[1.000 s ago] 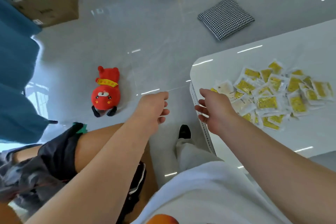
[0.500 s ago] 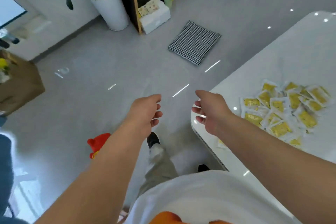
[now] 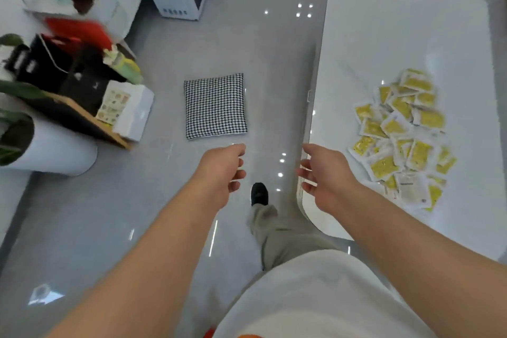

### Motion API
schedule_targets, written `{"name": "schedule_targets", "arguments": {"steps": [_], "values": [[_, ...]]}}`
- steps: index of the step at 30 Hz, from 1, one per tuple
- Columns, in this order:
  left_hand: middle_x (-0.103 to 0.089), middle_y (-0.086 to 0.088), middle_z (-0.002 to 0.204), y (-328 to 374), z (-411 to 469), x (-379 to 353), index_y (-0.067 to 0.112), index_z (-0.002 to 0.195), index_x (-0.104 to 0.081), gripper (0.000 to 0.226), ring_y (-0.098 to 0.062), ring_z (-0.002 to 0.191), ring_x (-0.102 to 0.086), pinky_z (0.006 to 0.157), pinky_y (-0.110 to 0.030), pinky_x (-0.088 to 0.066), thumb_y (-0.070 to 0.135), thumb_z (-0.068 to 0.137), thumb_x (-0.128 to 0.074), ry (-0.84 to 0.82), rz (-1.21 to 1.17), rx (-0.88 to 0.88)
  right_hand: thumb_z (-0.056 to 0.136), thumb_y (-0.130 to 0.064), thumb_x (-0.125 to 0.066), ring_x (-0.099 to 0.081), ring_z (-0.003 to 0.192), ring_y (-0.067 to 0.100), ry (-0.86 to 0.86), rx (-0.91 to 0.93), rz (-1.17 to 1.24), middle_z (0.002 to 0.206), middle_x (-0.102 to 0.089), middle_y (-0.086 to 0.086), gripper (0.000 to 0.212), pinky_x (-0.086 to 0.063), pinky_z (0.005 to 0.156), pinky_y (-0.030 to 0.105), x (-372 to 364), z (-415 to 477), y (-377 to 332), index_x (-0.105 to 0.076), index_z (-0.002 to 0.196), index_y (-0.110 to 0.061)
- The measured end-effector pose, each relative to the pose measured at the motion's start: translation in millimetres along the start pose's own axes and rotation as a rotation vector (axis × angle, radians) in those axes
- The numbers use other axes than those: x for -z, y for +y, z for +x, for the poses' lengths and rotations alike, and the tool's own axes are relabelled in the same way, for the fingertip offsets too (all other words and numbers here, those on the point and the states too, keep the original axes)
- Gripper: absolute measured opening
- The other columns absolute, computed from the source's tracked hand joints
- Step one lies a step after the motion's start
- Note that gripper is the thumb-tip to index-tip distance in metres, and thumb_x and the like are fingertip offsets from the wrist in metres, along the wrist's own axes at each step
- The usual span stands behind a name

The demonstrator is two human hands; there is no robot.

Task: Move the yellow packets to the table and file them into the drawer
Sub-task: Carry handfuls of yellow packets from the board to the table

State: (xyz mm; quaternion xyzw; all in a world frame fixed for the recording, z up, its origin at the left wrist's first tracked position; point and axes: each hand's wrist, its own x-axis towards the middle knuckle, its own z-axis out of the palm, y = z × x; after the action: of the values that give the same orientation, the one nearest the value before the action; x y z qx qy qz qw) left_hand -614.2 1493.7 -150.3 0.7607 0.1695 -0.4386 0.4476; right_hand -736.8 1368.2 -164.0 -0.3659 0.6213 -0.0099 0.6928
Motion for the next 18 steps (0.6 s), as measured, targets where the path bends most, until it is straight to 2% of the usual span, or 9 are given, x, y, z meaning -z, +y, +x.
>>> {"name": "schedule_targets", "arguments": {"steps": [4,7,11,14,18], "values": [[-0.06,0.0,0.091,67.0,64.1,0.5,0.015,0.107,-0.065,0.017,-0.014,0.069,-0.056,0.06,-0.029,-0.045,0.027,0.094,-0.063,-0.028,0.138,-0.018,0.098,-0.027,-0.057,-0.059,0.075,0.017,0.094,-0.043,0.137,0.1,-0.058,0.004,0.026,-0.043,0.066,0.032,-52.0,48.4,-34.2,-0.063,0.12,-0.014],[-0.059,-0.001,0.089,109.6,101.0,6.5,0.013,0.108,-0.065,0.018,-0.014,0.068,-0.056,0.06,-0.028,-0.044,0.026,0.096,-0.062,-0.056,0.234,0.006,0.099,-0.029,-0.058,-0.061,0.081,0.016,0.146,-0.114,0.215,0.103,-0.059,0.004,0.021,-0.046,0.072,0.033,-93.0,74.6,-60.9,-0.062,0.115,-0.016],[-0.055,-0.001,0.079,179.8,145.5,20.7,0.013,0.091,-0.063,0.011,-0.014,0.062,-0.053,0.057,-0.027,-0.04,0.023,0.095,-0.061,-0.134,0.364,-0.061,0.099,-0.028,-0.059,-0.061,0.081,0.017,0.192,-0.154,0.311,0.098,-0.06,0.001,0.015,-0.047,0.073,0.033,-152.7,93.8,-113.4,-0.062,0.11,-0.017],[-0.057,-0.001,0.08,223.9,178.2,28.6,0.016,0.089,-0.064,0.009,-0.013,0.06,-0.053,0.052,-0.025,-0.039,0.023,0.092,-0.062,-0.207,0.435,-0.074,0.1,-0.027,-0.057,-0.06,0.083,0.017,0.24,-0.113,0.372,0.097,-0.059,0.001,0.011,-0.046,0.073,0.033,-183.0,103.7,-145.9,-0.061,0.101,-0.018],[-0.055,0.0,0.074,276.6,225.3,34.0,0.015,0.091,-0.063,0.007,-0.013,0.056,-0.051,0.05,-0.024,-0.036,0.019,0.095,-0.06,-0.376,0.572,-0.13,0.101,-0.027,-0.055,-0.058,0.083,0.017,0.362,-0.039,0.503,0.096,-0.058,-0.001,0.021,-0.045,0.073,0.033,-216.9,123.3,-175.2,-0.058,0.119,-0.016]]}}
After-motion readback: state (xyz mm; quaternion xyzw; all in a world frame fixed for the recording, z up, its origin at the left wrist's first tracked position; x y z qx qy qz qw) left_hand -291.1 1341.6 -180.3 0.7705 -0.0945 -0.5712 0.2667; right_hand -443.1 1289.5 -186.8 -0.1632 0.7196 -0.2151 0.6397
